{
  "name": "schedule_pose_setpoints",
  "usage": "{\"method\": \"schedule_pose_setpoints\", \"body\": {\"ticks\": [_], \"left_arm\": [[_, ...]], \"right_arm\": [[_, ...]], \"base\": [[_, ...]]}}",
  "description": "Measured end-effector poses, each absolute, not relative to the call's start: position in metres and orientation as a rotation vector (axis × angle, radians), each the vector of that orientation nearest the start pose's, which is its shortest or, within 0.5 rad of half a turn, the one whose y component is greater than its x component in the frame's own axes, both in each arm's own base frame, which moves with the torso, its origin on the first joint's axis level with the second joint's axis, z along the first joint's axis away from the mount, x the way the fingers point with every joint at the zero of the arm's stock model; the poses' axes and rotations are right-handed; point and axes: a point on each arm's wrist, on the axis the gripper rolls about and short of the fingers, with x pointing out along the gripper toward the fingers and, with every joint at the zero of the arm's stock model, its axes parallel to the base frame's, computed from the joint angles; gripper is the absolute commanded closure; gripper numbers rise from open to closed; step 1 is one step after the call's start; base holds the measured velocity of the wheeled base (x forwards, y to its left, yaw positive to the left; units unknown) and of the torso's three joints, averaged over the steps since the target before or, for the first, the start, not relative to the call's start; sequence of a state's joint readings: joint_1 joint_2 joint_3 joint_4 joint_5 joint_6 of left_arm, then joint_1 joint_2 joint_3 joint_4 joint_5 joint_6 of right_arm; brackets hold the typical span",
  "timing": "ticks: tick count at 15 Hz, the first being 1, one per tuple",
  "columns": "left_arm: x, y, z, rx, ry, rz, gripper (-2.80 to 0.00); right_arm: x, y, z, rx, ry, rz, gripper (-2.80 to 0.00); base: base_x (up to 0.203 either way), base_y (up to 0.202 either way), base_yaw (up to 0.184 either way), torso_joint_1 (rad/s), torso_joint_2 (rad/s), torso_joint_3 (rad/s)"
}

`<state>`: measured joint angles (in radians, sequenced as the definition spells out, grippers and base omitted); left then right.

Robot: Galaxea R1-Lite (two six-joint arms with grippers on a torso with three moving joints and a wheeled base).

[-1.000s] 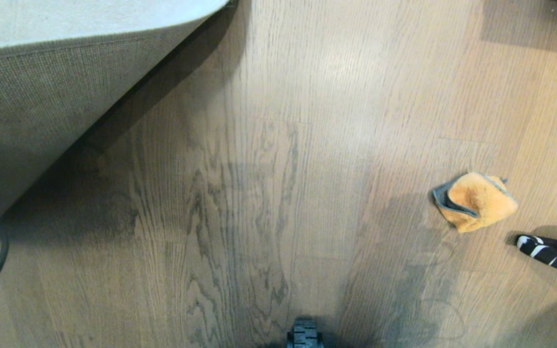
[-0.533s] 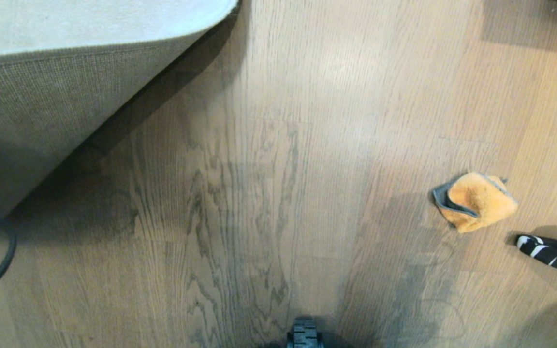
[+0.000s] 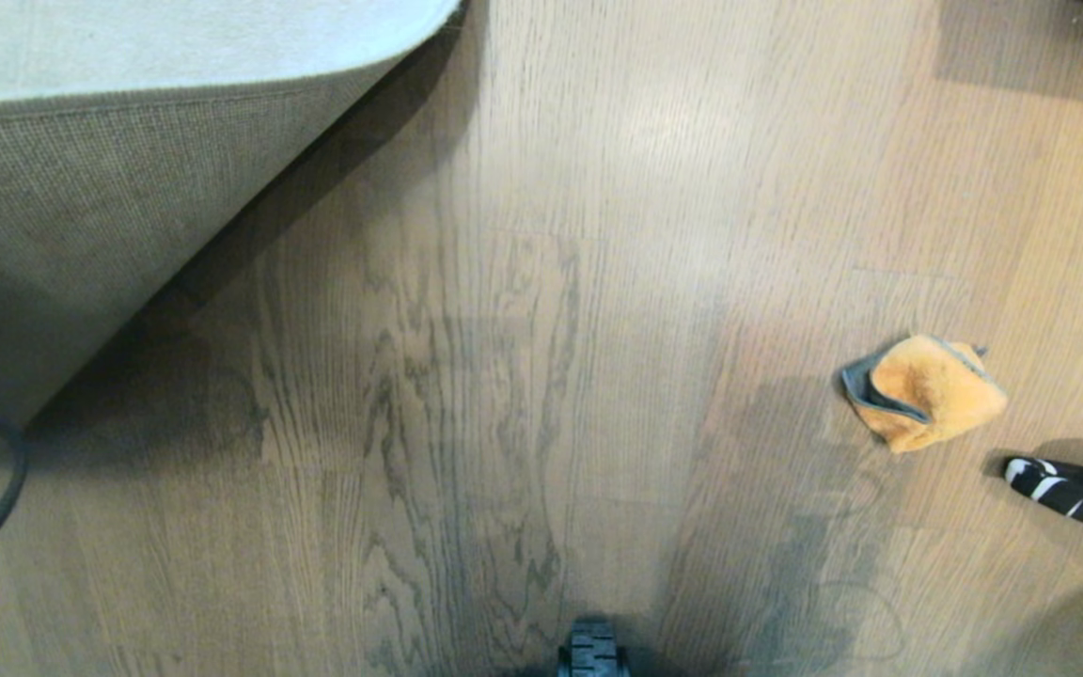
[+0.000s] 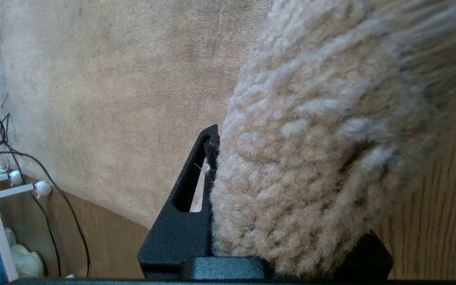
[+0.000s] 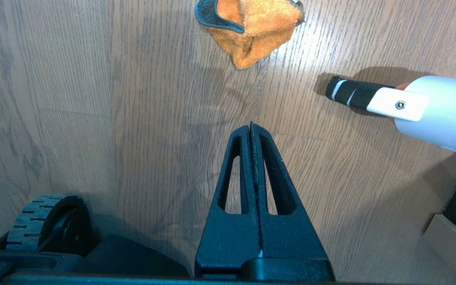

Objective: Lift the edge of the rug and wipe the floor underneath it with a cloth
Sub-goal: Pick up the rag

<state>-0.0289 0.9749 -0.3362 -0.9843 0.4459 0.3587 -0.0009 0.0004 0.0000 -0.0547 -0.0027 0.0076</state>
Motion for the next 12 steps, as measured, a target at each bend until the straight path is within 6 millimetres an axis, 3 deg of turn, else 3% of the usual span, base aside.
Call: {"method": "schedule_pose_setpoints", "body": {"ticks": [12], "left_arm": [[0.1152,0.0093,0.2393,0.261,-0.274,0.411,0.00]], "right_arm": [[-0.0229,0.0000,0.0810,0.008,-0.054,-0.003,0.00]], "base": [[0.000,0.000,0.000,0.000,0.00,0.000]]}}
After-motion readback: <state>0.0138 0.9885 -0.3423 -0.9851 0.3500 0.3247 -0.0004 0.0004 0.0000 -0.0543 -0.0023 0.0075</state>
